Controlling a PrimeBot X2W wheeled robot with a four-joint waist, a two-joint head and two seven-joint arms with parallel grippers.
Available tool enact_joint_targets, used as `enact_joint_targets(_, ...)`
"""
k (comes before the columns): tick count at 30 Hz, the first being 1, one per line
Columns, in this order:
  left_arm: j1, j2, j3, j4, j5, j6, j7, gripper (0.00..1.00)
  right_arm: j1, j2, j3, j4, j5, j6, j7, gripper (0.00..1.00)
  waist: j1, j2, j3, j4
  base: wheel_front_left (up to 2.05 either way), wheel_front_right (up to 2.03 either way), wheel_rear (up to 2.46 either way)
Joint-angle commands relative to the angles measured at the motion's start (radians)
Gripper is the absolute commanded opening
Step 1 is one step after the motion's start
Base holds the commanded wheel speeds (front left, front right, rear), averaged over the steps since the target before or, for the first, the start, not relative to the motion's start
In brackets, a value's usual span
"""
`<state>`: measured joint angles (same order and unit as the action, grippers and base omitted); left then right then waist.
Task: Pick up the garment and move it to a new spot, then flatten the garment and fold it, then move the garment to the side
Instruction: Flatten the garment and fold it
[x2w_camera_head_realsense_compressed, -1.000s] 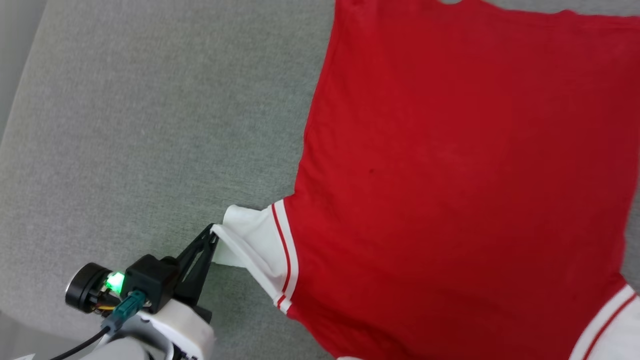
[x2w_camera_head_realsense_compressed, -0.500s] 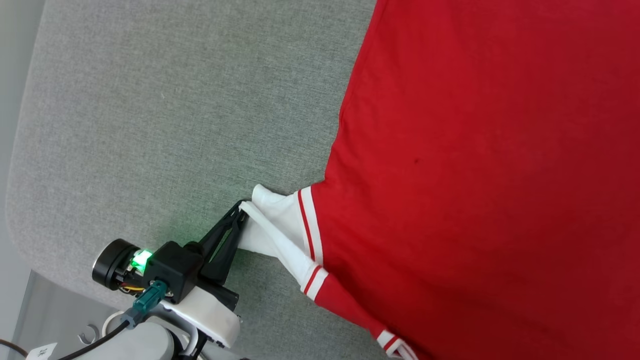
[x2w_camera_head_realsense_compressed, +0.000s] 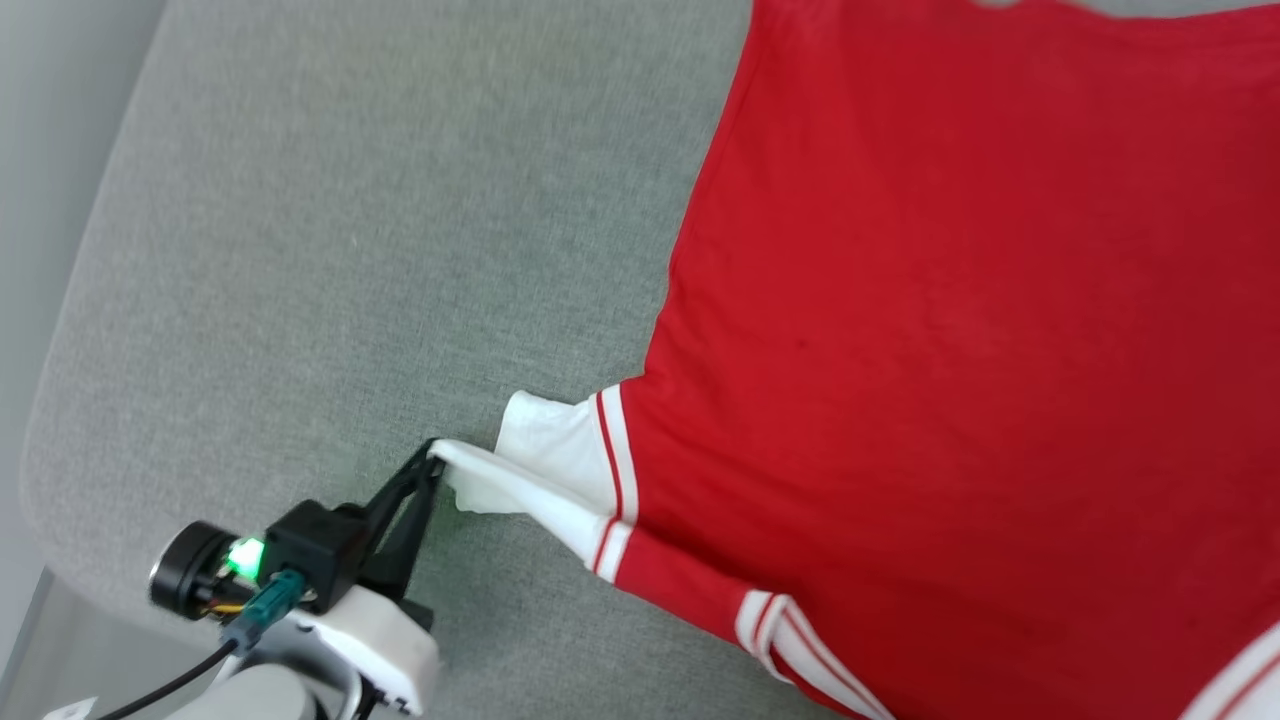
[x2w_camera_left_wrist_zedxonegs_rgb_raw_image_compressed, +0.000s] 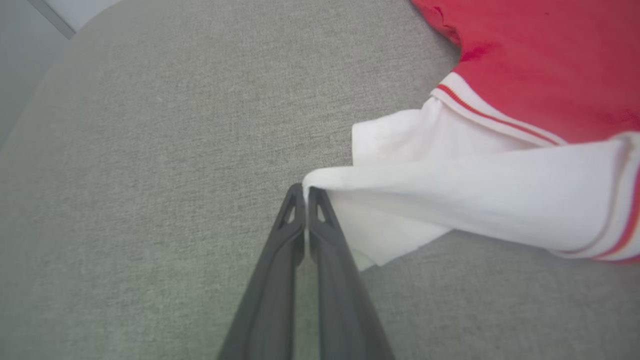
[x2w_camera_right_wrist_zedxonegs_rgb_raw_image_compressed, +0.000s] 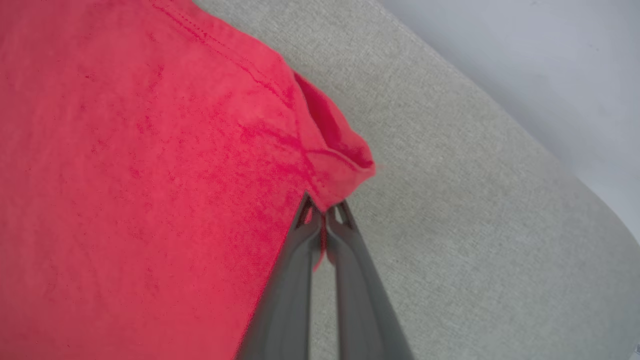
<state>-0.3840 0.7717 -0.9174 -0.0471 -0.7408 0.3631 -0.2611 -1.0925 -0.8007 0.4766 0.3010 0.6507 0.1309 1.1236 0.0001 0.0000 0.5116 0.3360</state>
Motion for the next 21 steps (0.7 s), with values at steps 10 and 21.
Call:
enact_joint_targets(10,0.12,0.072,0.019,0.004,-0.066,0.034,0.0,0.0,0.195,-0.166,0.121,-0.189,0.153,-0.001,-0.105,0.0,-0.0001,0.0,-0.241,-0.145,0.0,0.0,0.0)
enact_joint_targets(21,0.226,0.123,0.045,-0.014,-0.12,0.056,-0.003,0.0,0.701,-0.396,0.165,-0.334,0.311,0.0,-0.263,0.0,-0.0001,0.0,-0.332,-0.248,0.0,0.0,0.0)
